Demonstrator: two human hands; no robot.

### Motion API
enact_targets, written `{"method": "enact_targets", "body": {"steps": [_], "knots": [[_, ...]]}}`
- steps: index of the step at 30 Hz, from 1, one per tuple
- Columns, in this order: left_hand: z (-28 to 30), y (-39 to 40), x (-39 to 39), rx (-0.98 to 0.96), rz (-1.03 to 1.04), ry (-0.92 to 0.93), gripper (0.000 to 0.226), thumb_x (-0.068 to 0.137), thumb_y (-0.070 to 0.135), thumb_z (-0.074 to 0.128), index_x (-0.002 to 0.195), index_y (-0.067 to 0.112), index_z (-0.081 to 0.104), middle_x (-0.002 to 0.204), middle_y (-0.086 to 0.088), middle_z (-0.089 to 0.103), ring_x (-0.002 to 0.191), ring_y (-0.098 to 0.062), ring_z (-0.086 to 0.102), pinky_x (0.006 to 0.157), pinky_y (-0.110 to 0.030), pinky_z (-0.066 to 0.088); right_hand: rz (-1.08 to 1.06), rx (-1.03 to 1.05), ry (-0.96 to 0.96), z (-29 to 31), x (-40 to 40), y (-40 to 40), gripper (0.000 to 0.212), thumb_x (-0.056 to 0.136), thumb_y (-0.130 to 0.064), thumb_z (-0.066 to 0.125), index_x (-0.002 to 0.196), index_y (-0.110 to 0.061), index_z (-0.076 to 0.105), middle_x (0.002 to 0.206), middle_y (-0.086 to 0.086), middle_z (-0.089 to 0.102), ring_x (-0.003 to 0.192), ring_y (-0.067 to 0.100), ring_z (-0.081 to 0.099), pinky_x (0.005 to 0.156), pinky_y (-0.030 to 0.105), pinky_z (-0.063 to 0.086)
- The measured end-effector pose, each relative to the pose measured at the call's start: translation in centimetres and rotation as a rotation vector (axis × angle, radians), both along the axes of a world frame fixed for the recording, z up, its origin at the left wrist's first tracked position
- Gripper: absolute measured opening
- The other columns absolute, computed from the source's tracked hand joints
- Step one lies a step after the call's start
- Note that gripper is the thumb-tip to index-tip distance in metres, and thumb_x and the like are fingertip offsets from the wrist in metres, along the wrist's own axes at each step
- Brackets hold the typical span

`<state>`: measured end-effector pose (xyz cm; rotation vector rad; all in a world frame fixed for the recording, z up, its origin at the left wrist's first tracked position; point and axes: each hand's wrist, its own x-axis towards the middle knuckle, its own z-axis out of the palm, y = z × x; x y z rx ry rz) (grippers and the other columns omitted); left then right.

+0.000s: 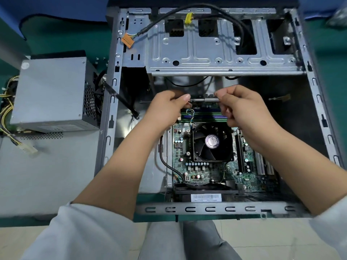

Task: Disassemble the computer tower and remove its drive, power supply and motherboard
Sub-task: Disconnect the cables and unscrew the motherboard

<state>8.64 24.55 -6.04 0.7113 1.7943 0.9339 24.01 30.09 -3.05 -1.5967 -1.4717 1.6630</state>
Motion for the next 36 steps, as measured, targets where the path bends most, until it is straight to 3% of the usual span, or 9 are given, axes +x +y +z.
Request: {"method": "enact_targets", "body": {"steps": [3, 7, 13, 20, 27, 29, 32, 34, 36], "knots": [[0.0, 0.0, 0.2, 0.02, 0.028, -0.131, 0.01, 0.095, 0.016, 0.055, 0.09, 0.016, 0.063, 0.082, 0.002, 0.069, 0.048, -0.002, 0.041, 0.043, -0.012, 0.034, -0.006, -0.023, 0.02, 0.0, 0.1, -0.2, 0.016, 0.092, -0.01, 0.052, 0.082, -0.019, 0.058, 0.059, -0.003, 0.042, 0.049, 0.008, 0.035, 0.038, 0.015, 0.024], [0.4, -0.1, 0.1, 0.027, 0.132, -0.29, 0.009, 0.09, 0.012, 0.061, 0.085, 0.015, 0.068, 0.075, 0.002, 0.071, 0.05, -0.002, 0.042, 0.041, -0.01, 0.034, -0.02, -0.04, 0.073, 0.4, 0.2, -0.4, 0.014, 0.091, -0.009, 0.054, 0.082, -0.019, 0.058, 0.059, -0.002, 0.044, 0.049, 0.008, 0.036, 0.037, 0.014, 0.024], [3.3, -1.7, 0.2, 0.088, 0.147, -0.398, 0.005, 0.087, 0.015, 0.065, 0.085, 0.015, 0.069, 0.077, 0.002, 0.073, 0.052, 0.001, 0.051, 0.05, -0.01, 0.044, -0.063, -0.124, 0.442, 3.4, -0.3, -0.7, 0.015, 0.094, -0.016, 0.053, 0.081, -0.011, 0.056, 0.052, 0.0, 0.045, 0.043, 0.01, 0.036, 0.036, 0.016, 0.02], [8.0, -4.1, -3.0, 0.346, 0.243, -0.24, 0.011, 0.089, 0.02, 0.062, 0.088, 0.025, 0.072, 0.085, 0.002, 0.074, 0.069, -0.004, 0.061, 0.067, -0.015, 0.049, 0.136, -0.106, 0.502, 8.0, -5.7, 1.0, 0.026, 0.098, -0.022, 0.046, 0.075, -0.012, 0.054, 0.049, 0.002, 0.041, 0.041, 0.013, 0.029, 0.037, 0.015, 0.018], [10.7, -4.1, -8.7, 0.366, 0.255, -0.089, 0.017, 0.091, 0.012, 0.06, 0.088, 0.026, 0.07, 0.083, 0.005, 0.074, 0.073, -0.002, 0.064, 0.067, -0.014, 0.05, 0.17, -0.06, 0.563, 8.9, -11.5, 1.4, 0.028, 0.097, -0.028, 0.047, 0.074, -0.017, 0.058, 0.05, 0.0, 0.044, 0.042, 0.012, 0.031, 0.04, 0.015, 0.019], [10.8, -4.0, -10.9, 0.339, 0.257, 0.052, 0.017, 0.09, 0.014, 0.062, 0.086, 0.027, 0.07, 0.08, 0.009, 0.074, 0.073, 0.0, 0.064, 0.071, -0.017, 0.052, 0.112, 0.064, 0.519, 8.2, -12.5, 2.0, 0.029, 0.097, -0.031, 0.047, 0.073, -0.022, 0.06, 0.052, -0.002, 0.046, 0.043, 0.012, 0.036, 0.04, 0.017, 0.024], [10.2, -3.8, -15.7, 0.262, 0.214, 0.389, 0.013, 0.087, 0.017, 0.066, 0.087, 0.029, 0.071, 0.079, 0.018, 0.069, 0.07, 0.009, 0.059, 0.076, -0.012, 0.049, 0.126, 0.496, 0.251, 6.1, -12.8, 3.6, 0.022, 0.1, -0.03, 0.043, 0.083, -0.028, 0.057, 0.067, -0.01, 0.05, 0.061, 0.012, 0.047, 0.054, 0.022, 0.037], [9.3, -3.2, -18.8, 0.157, 0.181, 0.53, 0.011, 0.086, 0.018, 0.067, 0.092, 0.025, 0.073, 0.08, 0.017, 0.066, 0.07, 0.009, 0.058, 0.075, -0.005, 0.045, 0.229, 0.706, 0.029, 4.2, -12.8, 4.2, 0.016, 0.101, -0.024, 0.042, 0.088, -0.023, 0.052, 0.085, -0.007, 0.051, 0.083, 0.011, 0.046, 0.074, 0.012, 0.035], [8.1, -1.9, -21.2, 0.033, 0.131, 0.678, 0.01, 0.084, 0.02, 0.069, 0.092, 0.021, 0.075, 0.081, 0.014, 0.066, 0.074, 0.003, 0.058, 0.069, 0.002, 0.038, 0.296, 0.791, -0.073, 2.7, -12.8, 4.4, 0.011, 0.101, -0.023, 0.041, 0.093, -0.022, 0.049, 0.095, 0.002, 0.05, 0.089, 0.002, 0.038, 0.081, 0.002, 0.027]]}}
